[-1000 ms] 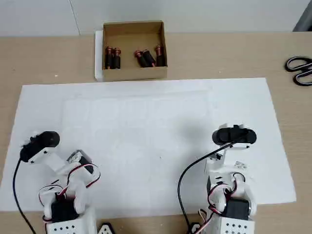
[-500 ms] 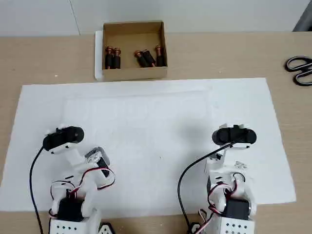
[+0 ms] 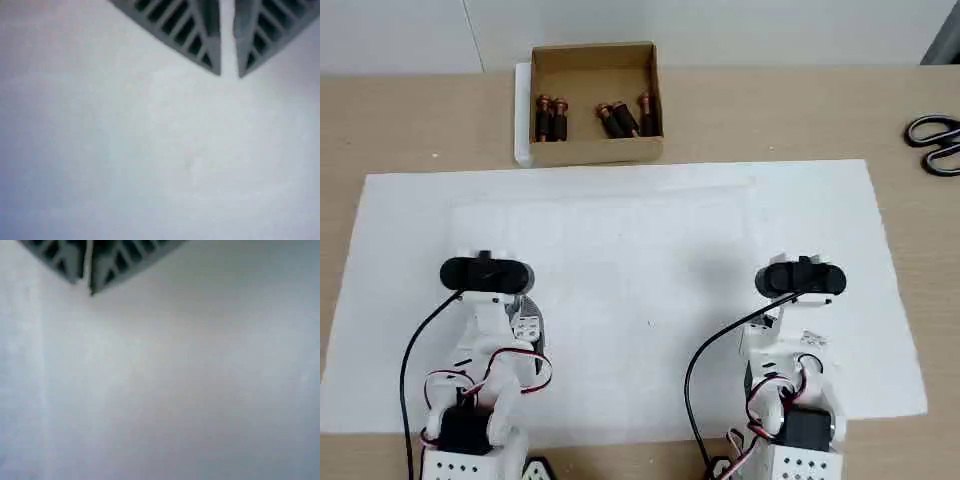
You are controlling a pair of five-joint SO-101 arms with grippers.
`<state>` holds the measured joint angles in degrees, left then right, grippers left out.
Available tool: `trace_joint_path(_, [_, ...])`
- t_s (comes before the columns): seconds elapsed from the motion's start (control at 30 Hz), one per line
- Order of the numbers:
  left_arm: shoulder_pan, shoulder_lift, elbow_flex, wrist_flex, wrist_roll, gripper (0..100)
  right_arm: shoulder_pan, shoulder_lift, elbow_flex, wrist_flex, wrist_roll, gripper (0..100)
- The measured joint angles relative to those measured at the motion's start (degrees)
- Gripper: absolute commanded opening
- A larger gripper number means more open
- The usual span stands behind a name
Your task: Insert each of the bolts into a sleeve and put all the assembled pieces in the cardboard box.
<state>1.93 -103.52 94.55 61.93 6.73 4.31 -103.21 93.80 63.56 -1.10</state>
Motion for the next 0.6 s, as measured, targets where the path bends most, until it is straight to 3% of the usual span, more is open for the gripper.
trace_joint_path(0.3, [-0.1,0.0,0.0,0.0,-10.2,1,0.0,0.0,0.0,0.0,0.0,0.4])
trace_joint_path(0.6, [-0.1,0.0,0.0,0.0,-11.6,1,0.0,0.0,0.0,0.0,0.0,0.4])
